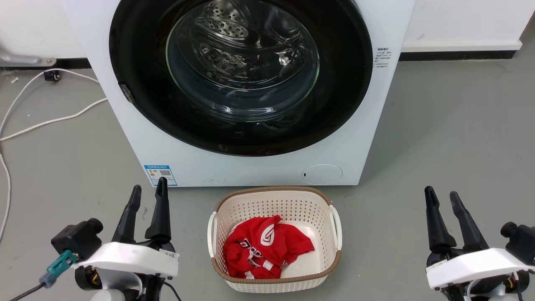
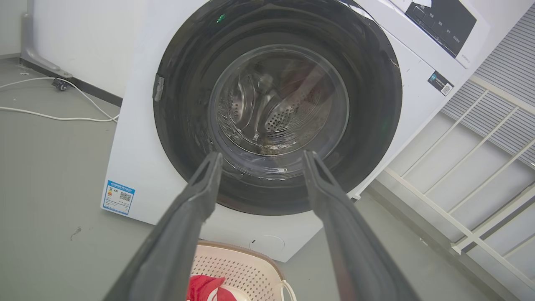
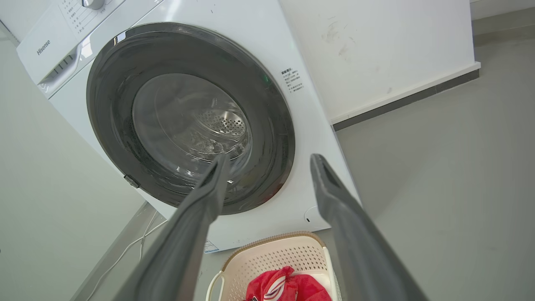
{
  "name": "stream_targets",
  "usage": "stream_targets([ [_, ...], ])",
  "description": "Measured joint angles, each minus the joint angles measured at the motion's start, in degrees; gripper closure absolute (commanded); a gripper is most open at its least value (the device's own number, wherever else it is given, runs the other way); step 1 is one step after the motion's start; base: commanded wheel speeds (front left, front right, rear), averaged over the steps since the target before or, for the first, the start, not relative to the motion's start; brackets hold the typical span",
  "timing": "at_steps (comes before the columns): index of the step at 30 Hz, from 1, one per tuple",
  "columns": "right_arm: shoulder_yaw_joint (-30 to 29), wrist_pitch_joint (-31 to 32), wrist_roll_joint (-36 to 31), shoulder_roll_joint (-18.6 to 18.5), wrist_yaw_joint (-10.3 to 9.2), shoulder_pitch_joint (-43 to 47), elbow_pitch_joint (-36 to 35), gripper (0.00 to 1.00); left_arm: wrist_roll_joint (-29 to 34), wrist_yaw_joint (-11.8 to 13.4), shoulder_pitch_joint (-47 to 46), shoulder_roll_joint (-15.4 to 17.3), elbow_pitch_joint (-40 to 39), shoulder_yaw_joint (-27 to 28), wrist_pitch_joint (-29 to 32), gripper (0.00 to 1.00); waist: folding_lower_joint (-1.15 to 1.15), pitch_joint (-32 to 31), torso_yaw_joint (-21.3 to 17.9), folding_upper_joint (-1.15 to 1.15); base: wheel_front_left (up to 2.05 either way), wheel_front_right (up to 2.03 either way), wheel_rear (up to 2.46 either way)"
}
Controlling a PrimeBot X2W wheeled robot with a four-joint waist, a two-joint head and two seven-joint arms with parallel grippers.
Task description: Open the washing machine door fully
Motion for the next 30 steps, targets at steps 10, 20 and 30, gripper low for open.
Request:
stream_targets([
  [10,0.12,-0.8,-6.98,0.01,0.0,0.18,-0.6,0.0,6.44,2.21,0.77,1.4,-0.47,-1.71,-1.55,0.0,0.0,-0.05,0.06,0.0,0.0,0.0,0.0],
  [20,0.26,-1.85,-12.61,0.02,0.01,0.55,-0.94,0.0,11.78,3.79,1.97,1.86,-1.89,-3.25,-3.0,0.0,0.0,-0.17,0.16,0.0,0.0,0.0,0.0],
  [30,0.49,-2.55,-17.64,0.03,0.01,0.61,-1.3,0.0,16.6,4.52,2.2,1.94,-3.68,-3.83,-4.35,0.0,0.0,-0.16,0.38,0.0,0.0,0.0,0.0],
])
